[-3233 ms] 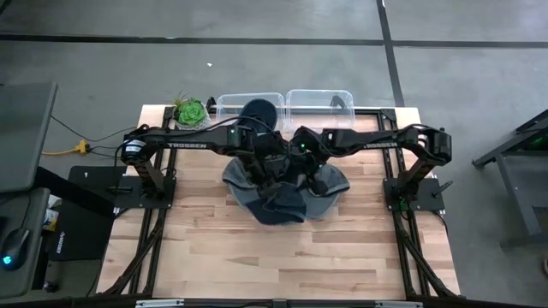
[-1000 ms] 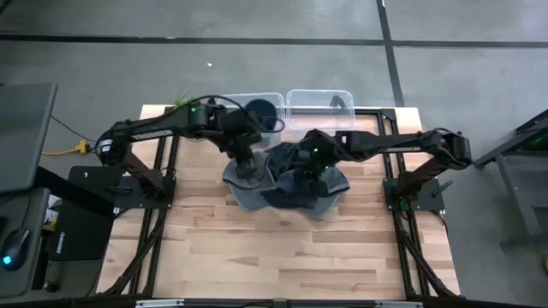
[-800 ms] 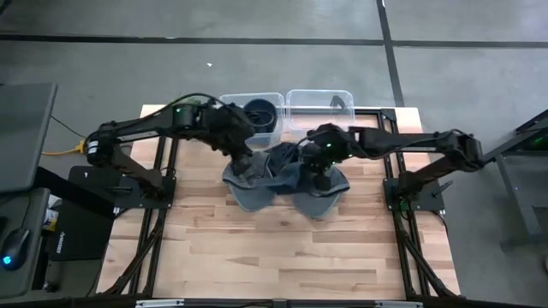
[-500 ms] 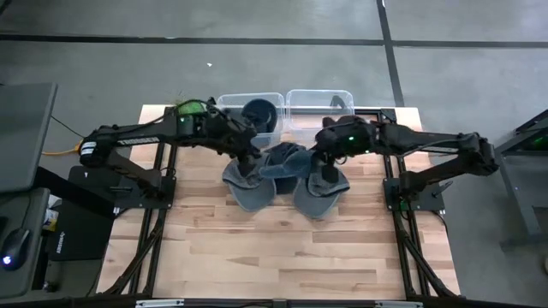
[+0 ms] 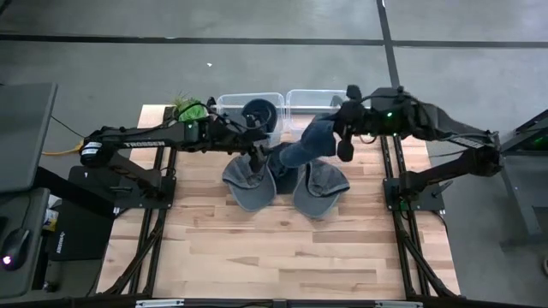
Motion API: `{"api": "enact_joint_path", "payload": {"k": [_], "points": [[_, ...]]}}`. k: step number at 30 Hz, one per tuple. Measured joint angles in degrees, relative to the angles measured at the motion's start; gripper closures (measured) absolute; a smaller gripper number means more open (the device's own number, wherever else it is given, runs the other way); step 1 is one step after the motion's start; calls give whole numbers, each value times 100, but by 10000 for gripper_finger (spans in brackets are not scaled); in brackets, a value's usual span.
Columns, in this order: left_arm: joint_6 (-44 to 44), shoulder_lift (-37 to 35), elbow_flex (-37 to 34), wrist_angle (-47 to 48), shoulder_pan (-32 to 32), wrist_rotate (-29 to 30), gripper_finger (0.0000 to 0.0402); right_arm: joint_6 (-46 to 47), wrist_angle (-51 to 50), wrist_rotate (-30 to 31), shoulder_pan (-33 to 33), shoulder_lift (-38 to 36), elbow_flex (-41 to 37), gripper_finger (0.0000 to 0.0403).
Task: Pick & Place hat
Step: Put the bottom dark blue cap into the left transparent bin
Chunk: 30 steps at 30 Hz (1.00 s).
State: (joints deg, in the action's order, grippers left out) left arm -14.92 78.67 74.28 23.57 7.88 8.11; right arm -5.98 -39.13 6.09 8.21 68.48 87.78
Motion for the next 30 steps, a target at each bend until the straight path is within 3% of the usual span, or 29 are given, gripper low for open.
{"api": "enact_joint_path", "payload": {"k": [10, 18, 30], "points": [[578, 466, -2, -1173, 0, 326, 189, 13, 102, 241, 2, 22, 985, 403], [758, 890, 7, -2856, -2, 289, 188, 93, 157, 213, 4, 332, 1534, 403], [870, 1010, 4, -3783, -2, 384, 188, 85, -262, 167, 4, 715, 2126, 403]]}}
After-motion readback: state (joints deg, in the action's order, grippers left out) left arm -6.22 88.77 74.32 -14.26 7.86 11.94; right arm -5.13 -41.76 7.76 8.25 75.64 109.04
